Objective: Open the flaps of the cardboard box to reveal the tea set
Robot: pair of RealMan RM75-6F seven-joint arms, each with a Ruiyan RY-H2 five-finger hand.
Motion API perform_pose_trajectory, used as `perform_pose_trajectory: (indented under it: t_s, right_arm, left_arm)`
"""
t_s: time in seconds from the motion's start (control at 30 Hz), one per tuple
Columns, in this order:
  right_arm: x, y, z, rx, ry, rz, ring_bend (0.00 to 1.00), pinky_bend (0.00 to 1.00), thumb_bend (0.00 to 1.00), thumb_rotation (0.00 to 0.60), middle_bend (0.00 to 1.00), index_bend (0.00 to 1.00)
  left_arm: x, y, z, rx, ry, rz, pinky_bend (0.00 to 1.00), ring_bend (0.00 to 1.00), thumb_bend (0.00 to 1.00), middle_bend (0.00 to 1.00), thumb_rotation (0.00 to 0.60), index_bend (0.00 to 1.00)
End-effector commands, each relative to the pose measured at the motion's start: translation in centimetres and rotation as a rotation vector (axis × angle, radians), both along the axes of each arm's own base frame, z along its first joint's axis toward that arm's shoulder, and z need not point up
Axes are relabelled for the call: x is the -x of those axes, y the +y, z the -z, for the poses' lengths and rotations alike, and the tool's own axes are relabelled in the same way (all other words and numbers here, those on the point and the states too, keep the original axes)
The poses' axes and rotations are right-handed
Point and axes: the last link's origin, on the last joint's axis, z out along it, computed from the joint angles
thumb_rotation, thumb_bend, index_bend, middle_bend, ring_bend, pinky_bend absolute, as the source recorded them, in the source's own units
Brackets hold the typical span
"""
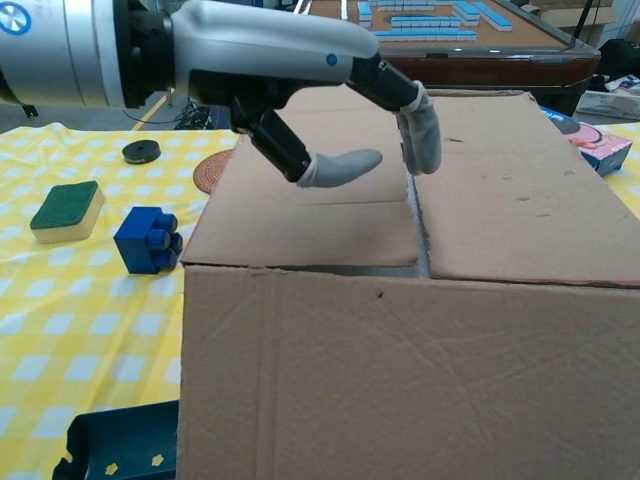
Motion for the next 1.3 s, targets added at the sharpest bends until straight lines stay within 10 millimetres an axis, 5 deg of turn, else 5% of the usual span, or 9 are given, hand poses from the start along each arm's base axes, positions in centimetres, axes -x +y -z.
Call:
perform_pose_trajectory:
  t_s: [0.03, 0.4, 0.6, 1.3]
  right_arm:
    - [0.1, 0.0, -0.1, 0.001, -0.001, 0.001, 0.32, 0.26, 0.54, 0.600, 0.31, 0.39]
    - [0.6, 0.2, -0.5, 0.005, -0.009, 0.009, 0.32, 0.26, 0.54, 0.600, 0.31, 0.39]
    - [1.1, 0.4, -0.7, 0.006, -0.014, 0.018, 0.32, 0.26, 0.54, 0.600, 0.31, 0.39]
    - [1.7, 0.6, -0.9, 0.005, -0.027, 0.031, 0.32, 0.26, 0.54, 0.600, 0.31, 0.39]
  left_arm:
    - [-1.5, 0.0, 0.5, -0.004, 0.008, 0.010, 0.01, 0.11, 0.59, 0.27, 0.354, 0.32]
    - [-3.0, 0.3, 1.6, -0.052, 0.072, 0.003, 0.00, 0.09, 0.59, 0.26, 0.148, 0.32]
    - [-3.0, 0.3, 2.4, -0.086, 0.117, 0.007, 0.00, 0.09, 0.59, 0.26, 0.095, 0.33]
    - [-2.7, 0.4, 3.1, -0.205, 0.186, 0.042, 0.00, 0.10, 0.59, 0.35, 0.089, 0.46]
